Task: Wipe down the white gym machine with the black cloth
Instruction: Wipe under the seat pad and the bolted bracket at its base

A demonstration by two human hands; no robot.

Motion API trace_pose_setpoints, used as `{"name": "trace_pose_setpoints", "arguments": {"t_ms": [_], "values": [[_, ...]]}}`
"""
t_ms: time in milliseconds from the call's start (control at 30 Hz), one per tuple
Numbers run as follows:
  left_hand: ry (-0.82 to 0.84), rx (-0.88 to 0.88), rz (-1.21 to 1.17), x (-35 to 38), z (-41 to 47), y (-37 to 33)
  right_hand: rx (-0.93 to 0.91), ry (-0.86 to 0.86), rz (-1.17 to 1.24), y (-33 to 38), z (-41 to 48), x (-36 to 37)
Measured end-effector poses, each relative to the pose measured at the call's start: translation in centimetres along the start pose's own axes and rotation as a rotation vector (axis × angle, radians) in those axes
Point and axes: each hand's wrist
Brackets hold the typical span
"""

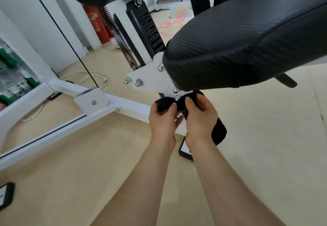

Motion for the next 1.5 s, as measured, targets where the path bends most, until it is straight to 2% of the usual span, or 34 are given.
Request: {"name": "trace_pose_setpoints", "arguments": {"t_ms": [200,300,367,500,567,667,733,800,900,967,1100,1167,1233,1300,1367,1433,1500], "values": [[0.026,0.325,0.423,0.0,0.5,0.2,-0.059,0.163,-0.259,-2.9,1.5,-0.4],[-0.010,0.383,0.589,-0.4,1.5,0.1,-0.049,0.169,-0.375,-3.4,2.0,-0.6],[-0.011,0.322,0.630,-0.6,1.9,0.0,-0.021,0.141,-0.347,-3.3,2.1,-0.7],[0.081,0.086,0.419,-0.5,1.7,0.5,-0.119,0.015,-0.224,-1.9,0.9,-1.3],[0.118,0.032,0.239,-0.1,0.9,0.9,-0.224,-0.003,-0.202,-1.5,0.3,-0.9],[0.103,-0.002,0.061,-0.2,0.2,1.3,-0.241,-0.030,-0.229,-1.9,1.0,0.0],[0.049,0.024,0.062,-0.5,0.5,1.3,-0.125,-0.003,-0.312,-2.8,1.4,0.0],[-0.010,0.053,0.179,-1.1,0.9,1.3,0.110,0.071,-0.419,-4.8,1.0,-0.8],[-0.017,0.077,0.307,-2.1,1.1,1.1,0.383,0.029,-0.277,-7.3,-0.8,-2.0],[-0.029,0.084,0.306,-2.5,1.2,0.8,0.458,-0.008,-0.140,-7.4,-1.9,-2.5],[-0.112,0.025,0.191,-3.4,2.4,-1.2,0.513,0.142,0.020,-6.0,-3.4,-2.3],[-0.128,-0.004,0.139,-4.0,3.2,-2.5,0.472,0.176,-0.054,-5.4,-3.8,-1.5],[-0.114,-0.016,0.050,-4.5,3.8,-4.1,0.324,0.169,-0.246,-4.9,-4.0,-0.5],[-0.061,-0.039,-0.123,-4.7,4.1,-5.8,0.145,0.170,-0.337,-4.2,-4.5,0.5],[0.027,-0.035,-0.263,-4.7,4.5,-7.3,0.035,0.274,-0.348,-3.6,-4.7,1.8],[0.100,0.021,-0.251,-4.5,5.0,-8.2,-0.043,0.369,-0.347,-3.2,-4.5,3.6],[0.089,0.145,-0.113,-4.4,5.8,-8.7,-0.089,0.399,-0.324,-2.9,-3.8,5.4]]}}
Point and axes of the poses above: each hand's wrist, its own z-axis towards the middle knuckle, its own x-axis out of the palm, y = z × x, and after that the axes turned 13 degrees about z, right-handed
